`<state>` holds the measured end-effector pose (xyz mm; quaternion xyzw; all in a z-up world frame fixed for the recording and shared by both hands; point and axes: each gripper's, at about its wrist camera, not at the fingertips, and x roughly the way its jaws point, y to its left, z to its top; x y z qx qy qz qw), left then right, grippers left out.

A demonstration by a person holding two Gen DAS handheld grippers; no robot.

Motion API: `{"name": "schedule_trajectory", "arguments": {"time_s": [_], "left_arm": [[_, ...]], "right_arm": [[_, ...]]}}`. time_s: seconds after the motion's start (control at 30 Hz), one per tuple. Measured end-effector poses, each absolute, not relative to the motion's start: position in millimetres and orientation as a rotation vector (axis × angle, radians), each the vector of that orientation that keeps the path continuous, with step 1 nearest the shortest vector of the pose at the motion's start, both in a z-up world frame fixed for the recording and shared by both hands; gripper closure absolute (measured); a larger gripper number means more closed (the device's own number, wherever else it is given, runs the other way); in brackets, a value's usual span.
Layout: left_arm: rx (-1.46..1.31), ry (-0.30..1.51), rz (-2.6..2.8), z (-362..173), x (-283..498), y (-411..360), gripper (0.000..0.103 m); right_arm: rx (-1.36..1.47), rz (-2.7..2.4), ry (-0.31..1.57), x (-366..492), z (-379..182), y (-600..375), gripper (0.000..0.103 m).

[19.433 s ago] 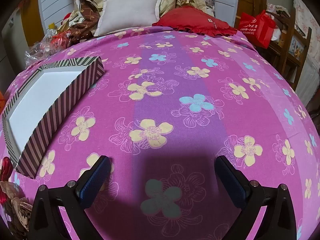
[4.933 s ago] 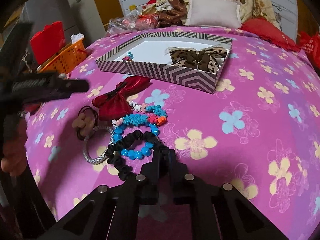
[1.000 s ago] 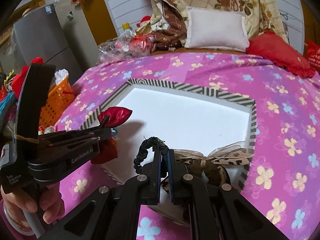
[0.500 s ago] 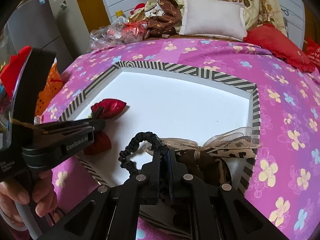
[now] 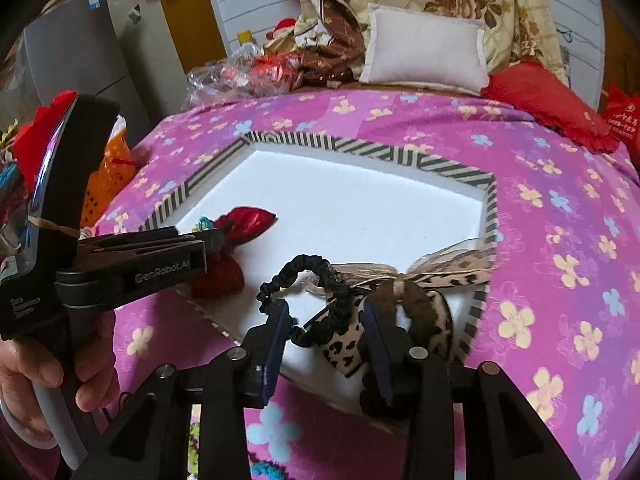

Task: Organize jewelry
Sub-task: 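Carry the red bow and black scrunchie into the tray and release both, then withdraw both tools from the tray toward the loose jewelry on the bedspread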

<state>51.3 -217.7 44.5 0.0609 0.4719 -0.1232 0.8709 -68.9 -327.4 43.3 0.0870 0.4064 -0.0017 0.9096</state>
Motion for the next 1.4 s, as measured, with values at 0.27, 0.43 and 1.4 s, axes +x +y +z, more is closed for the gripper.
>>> {"name": "schedule_trajectory", "arguments": {"time_s": [0.27, 0.43, 1.4], "left_arm": [[0.133, 0.942, -0.263, 66, 24, -209, 0.042], [0.121, 0.918, -0.259, 76, -1, -198, 0.042], [0.118, 0.882, -0.203, 79, -132, -153, 0.042]], "right_arm": [[0.205, -0.020, 0.809, -95, 56, -323, 0.061], [0.206, -0.025, 0.806, -111, 59, -318, 0.060], [0.179, -0.059, 0.797, -211, 62, -289, 0.039]]}}
